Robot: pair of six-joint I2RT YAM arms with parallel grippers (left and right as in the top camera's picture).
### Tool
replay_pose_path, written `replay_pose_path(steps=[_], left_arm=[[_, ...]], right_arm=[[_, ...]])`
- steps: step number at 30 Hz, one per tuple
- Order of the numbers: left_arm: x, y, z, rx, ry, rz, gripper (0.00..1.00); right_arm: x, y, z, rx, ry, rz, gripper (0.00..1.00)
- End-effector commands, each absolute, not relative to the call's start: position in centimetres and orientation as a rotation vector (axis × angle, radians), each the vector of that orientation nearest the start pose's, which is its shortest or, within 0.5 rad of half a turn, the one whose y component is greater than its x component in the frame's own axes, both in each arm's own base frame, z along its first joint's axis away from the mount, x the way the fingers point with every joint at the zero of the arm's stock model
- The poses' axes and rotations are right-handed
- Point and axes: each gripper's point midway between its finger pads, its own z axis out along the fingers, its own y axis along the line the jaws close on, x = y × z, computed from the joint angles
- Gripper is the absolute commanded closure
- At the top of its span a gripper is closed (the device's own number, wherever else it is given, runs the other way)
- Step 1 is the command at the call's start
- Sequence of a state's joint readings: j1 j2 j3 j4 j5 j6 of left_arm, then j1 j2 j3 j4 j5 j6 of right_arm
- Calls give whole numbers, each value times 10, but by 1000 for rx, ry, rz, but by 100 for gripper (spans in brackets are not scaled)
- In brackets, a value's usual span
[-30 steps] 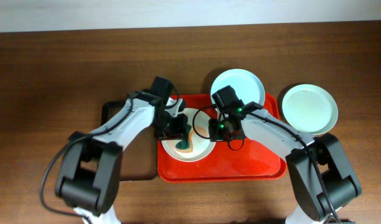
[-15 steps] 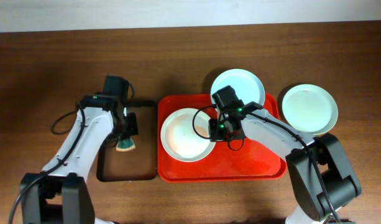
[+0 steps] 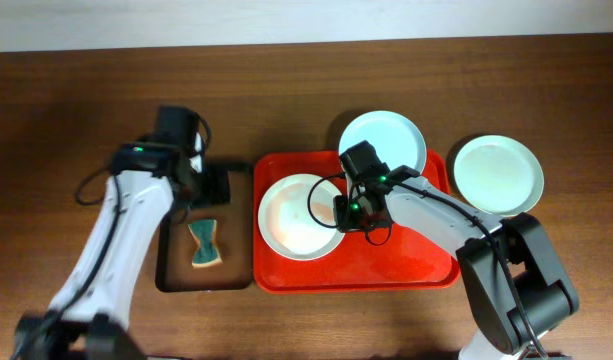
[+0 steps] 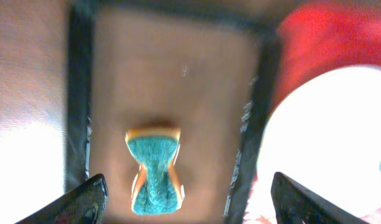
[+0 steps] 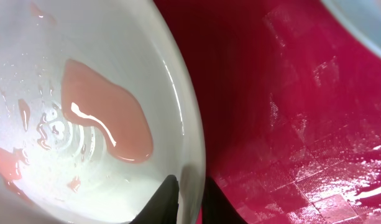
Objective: Clean dirty plates on tray and stack at the side
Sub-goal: 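Place the sponge back in the black tray and retract left arm, then lift the cleaned white plate with the right gripper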
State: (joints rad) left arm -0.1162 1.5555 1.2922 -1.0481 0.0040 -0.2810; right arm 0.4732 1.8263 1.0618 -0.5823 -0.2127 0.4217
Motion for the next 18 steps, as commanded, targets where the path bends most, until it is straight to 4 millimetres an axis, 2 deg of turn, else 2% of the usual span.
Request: replay_pose_path(steps=[1,2,3,4,7,13,15,18], left_arm=[[336,-21,200,-344,2669,-103,1],[331,-3,207,-442,2635,-56,1],[329,4,209,-466,2629,-48,1],[324,16,208,-520,2635,-32,1],[313,38,202,-614,2658,16,1],[313,39,202,-618,2657,17,1],[313,39,202,-618,2657,16,1],[313,39,202,-618,2657,17,1]], right_arm=[[296,199,1,-134,3023,442,83],[296,199,1,-134,3023,442,83],[296,199,1,-134,3024,442,83],[296,199,1,-134,3025,441,82],[296,199,1,-134,3024,442,82],[296,199,1,-133,3022,444,84],[296,199,1,-133,3024,442,96],[296,199,1,-133,3025,442,96]])
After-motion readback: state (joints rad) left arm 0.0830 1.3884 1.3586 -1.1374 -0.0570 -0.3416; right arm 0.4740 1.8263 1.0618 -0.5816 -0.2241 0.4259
